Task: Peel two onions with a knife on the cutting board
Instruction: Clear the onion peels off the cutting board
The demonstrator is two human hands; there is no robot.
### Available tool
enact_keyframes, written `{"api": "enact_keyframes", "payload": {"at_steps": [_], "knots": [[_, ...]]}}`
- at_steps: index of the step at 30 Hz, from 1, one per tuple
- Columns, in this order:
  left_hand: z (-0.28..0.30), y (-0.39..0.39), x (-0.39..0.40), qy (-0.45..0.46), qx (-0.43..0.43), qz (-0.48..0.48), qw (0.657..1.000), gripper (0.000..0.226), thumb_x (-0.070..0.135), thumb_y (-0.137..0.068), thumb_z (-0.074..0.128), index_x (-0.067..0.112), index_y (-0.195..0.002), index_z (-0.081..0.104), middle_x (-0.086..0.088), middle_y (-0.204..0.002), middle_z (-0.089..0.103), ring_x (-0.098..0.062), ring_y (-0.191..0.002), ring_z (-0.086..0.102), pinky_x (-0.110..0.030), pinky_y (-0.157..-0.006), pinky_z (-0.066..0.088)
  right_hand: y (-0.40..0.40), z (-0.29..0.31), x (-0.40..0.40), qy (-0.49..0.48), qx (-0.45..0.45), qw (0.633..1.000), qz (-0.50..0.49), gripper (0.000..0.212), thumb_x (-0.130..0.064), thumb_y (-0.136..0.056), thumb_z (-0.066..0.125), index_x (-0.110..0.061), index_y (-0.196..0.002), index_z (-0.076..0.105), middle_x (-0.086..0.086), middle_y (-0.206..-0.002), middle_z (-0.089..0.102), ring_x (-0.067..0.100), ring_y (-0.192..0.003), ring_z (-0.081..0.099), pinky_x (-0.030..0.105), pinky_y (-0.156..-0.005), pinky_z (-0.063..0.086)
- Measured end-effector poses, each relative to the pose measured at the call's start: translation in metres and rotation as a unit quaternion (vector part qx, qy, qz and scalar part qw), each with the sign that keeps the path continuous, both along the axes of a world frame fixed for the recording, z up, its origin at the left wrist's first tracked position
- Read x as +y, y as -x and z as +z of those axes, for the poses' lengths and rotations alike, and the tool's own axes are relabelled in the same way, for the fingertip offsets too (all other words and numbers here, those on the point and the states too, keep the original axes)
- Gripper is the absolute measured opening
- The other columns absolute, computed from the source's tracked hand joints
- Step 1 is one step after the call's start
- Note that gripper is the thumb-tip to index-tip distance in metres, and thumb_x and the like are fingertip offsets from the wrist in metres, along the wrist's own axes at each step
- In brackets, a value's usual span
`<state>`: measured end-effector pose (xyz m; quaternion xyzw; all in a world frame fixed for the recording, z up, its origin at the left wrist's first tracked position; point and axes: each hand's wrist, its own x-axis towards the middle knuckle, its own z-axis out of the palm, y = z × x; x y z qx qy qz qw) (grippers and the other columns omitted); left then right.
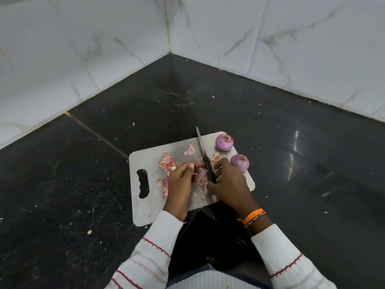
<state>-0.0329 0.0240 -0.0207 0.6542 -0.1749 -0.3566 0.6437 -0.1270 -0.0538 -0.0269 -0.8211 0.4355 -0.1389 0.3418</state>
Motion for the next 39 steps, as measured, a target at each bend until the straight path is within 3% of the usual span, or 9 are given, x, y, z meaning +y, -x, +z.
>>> {"api": "enact_keyframes", "payload": {"at_steps": [6,8,12,15,18,23,29,33,39], "knots": [[-0.002,-0.002,0.004,0.012,0.006,0.001,1.000,0.033,0.011,-0.100,0.042,0.020,-0.086,0.071,0.008,-0.087,0.070,-0.003,-0.078,0.059,-0.014,-0.071,0.047,0.004,0.005,-0.006,-0.174,-0.064,0.982,-0.046,0.033,-0.014,-0.085,0.058,-0.016,-0.116,0.046,0.006,-0.094,0.064,0.019,-0.081,0.062,0.035,-0.073,0.053],[-0.002,-0.003,0.005,0.016,0.009,0.003,1.000,0.033,0.010,-0.099,0.042,0.020,-0.085,0.071,0.009,-0.085,0.070,-0.004,-0.077,0.057,-0.012,-0.069,0.047,0.004,0.006,-0.006,-0.268,-0.129,0.951,-0.080,0.016,-0.009,-0.091,0.045,-0.015,-0.103,0.053,0.008,-0.086,0.065,0.016,-0.072,0.058,0.025,-0.062,0.047],[-0.002,-0.002,0.006,0.022,0.014,0.003,1.000,0.033,0.010,-0.100,0.042,0.019,-0.085,0.070,0.010,-0.084,0.071,-0.008,-0.081,0.057,-0.010,-0.067,0.047,0.004,0.003,-0.010,-0.346,-0.167,0.918,-0.096,0.018,-0.018,-0.096,0.040,-0.011,-0.088,0.054,-0.001,-0.059,0.062,0.015,-0.062,0.049,0.021,-0.051,0.036],[-0.002,-0.002,0.005,0.020,0.016,0.002,1.000,0.033,0.010,-0.100,0.042,0.018,-0.086,0.070,0.008,-0.086,0.071,-0.010,-0.084,0.057,-0.010,-0.067,0.048,0.006,-0.003,-0.013,-0.271,-0.076,0.955,-0.095,0.023,-0.026,-0.092,0.054,-0.011,-0.105,0.043,0.003,-0.072,0.058,0.012,-0.055,0.048,0.023,-0.044,0.038],[-0.003,-0.001,0.005,0.016,0.016,-0.001,1.000,0.032,0.010,-0.100,0.042,0.017,-0.087,0.070,0.006,-0.087,0.070,-0.012,-0.085,0.056,-0.014,-0.070,0.047,0.007,-0.005,-0.013,-0.121,0.002,0.990,-0.067,0.015,-0.016,-0.092,0.050,-0.013,-0.099,0.037,0.008,-0.085,0.056,0.016,-0.059,0.051,0.022,-0.038,0.037],[-0.004,0.000,0.007,0.008,0.013,-0.009,1.000,0.031,0.012,-0.100,0.041,0.015,-0.090,0.070,0.003,-0.090,0.069,-0.014,-0.088,0.057,-0.018,-0.075,0.047,0.016,-0.018,-0.021,0.183,0.096,0.978,-0.032,0.019,-0.009,-0.090,0.051,0.003,-0.104,0.055,0.022,-0.111,0.054,0.034,-0.095,0.048,0.037,-0.079,0.035],[-0.003,-0.002,0.008,0.009,0.015,-0.004,1.000,0.032,0.012,-0.100,0.042,0.017,-0.087,0.070,0.005,-0.083,0.067,-0.011,-0.082,0.057,-0.021,-0.076,0.048,0.028,-0.020,-0.013,0.235,0.078,0.967,-0.064,0.024,-0.012,-0.087,0.060,0.002,-0.106,0.061,0.019,-0.102,0.056,0.033,-0.086,0.055,0.035,-0.063,0.043],[-0.005,-0.003,0.011,0.010,0.011,0.001,1.000,0.032,0.012,-0.100,0.042,0.020,-0.084,0.070,0.006,-0.080,0.067,-0.005,-0.074,0.057,-0.019,-0.075,0.047,0.035,-0.019,-0.002,0.245,0.096,0.961,-0.087,0.020,-0.012,-0.079,0.067,-0.003,-0.096,0.062,0.015,-0.086,0.057,0.033,-0.073,0.056,0.026,-0.049,0.030],[-0.008,-0.004,0.013,0.006,0.009,0.001,1.000,0.031,0.013,-0.100,0.043,0.018,-0.087,0.071,0.004,-0.085,0.068,-0.004,-0.075,0.057,-0.013,-0.069,0.047,0.031,-0.022,0.008,0.218,0.148,0.963,-0.059,0.021,-0.026,-0.088,0.056,-0.009,-0.101,0.057,0.011,-0.098,0.061,0.032,-0.085,0.059,0.031,-0.056,0.034]]}}
